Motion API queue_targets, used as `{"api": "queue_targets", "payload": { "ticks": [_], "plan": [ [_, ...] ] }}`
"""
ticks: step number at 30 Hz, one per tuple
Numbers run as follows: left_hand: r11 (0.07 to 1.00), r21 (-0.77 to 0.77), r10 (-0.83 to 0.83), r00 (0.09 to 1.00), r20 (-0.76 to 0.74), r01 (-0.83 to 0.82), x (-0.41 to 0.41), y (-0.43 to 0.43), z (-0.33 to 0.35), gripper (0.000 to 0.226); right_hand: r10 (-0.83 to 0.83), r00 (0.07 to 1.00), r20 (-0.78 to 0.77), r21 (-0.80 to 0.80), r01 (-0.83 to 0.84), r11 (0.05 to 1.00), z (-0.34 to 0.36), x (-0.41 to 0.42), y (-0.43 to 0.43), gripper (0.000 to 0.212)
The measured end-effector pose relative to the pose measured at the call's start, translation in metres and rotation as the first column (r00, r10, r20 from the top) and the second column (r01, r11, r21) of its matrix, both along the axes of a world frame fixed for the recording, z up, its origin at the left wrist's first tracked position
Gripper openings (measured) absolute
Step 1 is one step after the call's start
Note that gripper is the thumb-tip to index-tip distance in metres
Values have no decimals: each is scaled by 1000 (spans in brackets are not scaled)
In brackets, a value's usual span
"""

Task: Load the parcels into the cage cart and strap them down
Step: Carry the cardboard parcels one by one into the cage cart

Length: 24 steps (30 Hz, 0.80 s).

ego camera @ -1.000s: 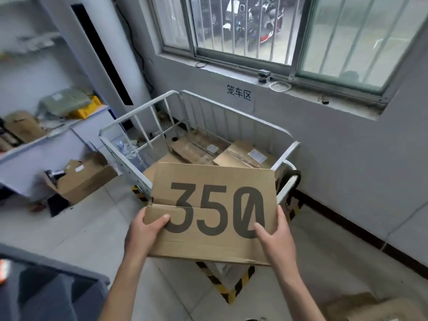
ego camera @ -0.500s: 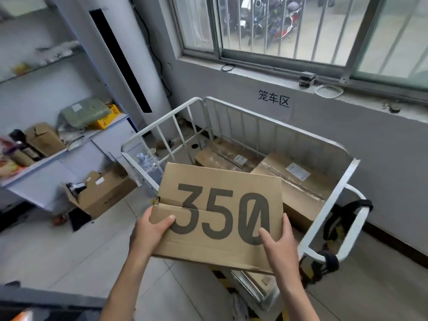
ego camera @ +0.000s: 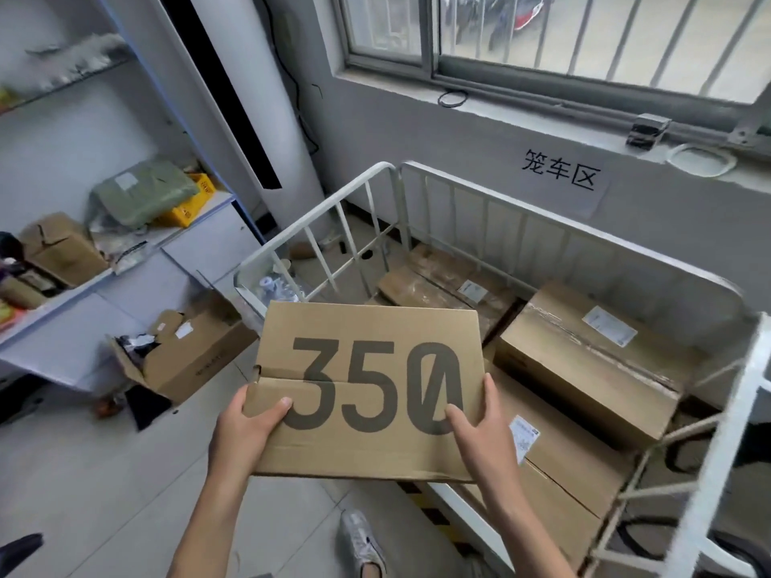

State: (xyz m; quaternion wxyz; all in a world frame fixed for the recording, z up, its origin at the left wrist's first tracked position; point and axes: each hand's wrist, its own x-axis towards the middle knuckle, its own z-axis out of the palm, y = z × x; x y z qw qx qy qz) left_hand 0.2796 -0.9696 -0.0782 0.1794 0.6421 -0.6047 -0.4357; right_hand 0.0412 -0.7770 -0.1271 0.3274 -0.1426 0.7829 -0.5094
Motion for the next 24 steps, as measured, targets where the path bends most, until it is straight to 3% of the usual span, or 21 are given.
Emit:
{"api": "queue_targets", "payload": {
  "ticks": [10,17,21,24],
  "plan": [
    [978,19,-209,977,39,209,-20,-187,-42,41,-173,983,-54,83,177,981,-18,21,-142,77],
    [902,100,-429,900,81,421,-90,-287,-61,63,-306,952,14,141,302,943,-50,20,-197,81],
    [860,113,-510,852,122,498,-139,-329,-84,35,-366,925,101,194,342,919,-78,0,-228,83],
    [834,156,-550,815,180,529,-168,-363,-115,36,-408,899,157,241,366,899,-108,-23,-259,87]
  ]
}}
